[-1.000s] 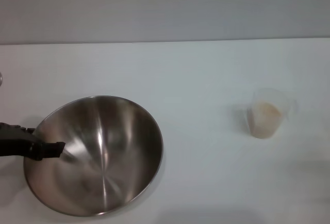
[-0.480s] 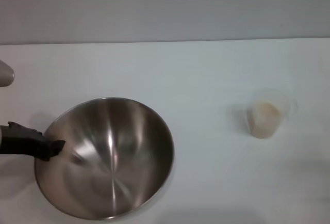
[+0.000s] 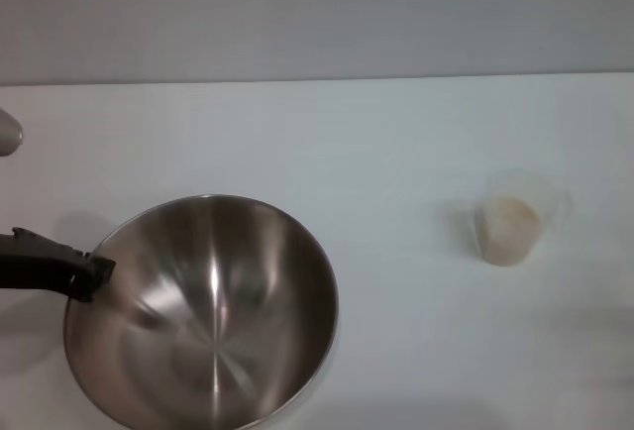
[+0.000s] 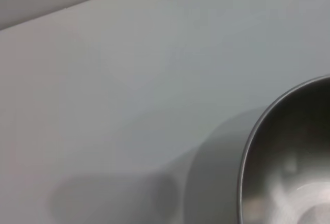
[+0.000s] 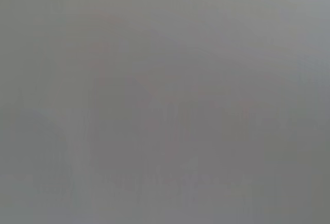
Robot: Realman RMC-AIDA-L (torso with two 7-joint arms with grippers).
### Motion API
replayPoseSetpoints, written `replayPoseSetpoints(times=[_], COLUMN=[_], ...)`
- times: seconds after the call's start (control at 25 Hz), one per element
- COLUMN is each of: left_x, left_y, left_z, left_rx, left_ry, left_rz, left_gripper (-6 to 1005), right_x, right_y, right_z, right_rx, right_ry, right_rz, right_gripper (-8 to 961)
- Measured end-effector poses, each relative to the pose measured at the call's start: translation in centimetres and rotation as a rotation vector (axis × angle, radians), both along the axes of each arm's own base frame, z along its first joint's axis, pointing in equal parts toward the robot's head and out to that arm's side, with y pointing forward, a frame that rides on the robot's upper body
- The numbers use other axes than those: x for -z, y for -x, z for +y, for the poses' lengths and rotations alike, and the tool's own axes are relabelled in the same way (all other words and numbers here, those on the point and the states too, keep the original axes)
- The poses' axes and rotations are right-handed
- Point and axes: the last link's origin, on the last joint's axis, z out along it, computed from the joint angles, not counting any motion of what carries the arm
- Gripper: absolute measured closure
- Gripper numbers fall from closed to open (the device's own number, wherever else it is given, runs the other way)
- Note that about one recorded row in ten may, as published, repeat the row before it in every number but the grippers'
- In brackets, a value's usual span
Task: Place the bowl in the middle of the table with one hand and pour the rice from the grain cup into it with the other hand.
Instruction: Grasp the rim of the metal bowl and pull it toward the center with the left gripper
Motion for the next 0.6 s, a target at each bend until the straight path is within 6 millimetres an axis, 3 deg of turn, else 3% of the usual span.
replayPoseSetpoints(times=[0.6], left_x=[-1.5], left_y=[-1.1], left_z=[1.6], left_rx=[-0.075], left_ry=[0.026], left_rz=[-0.195], left_gripper=[968], right_x=[0.0], right_y=[0.0], right_z=[0.0], right_rx=[-0.001], right_ry=[0.001], right_rz=[0.000], right_gripper=[185])
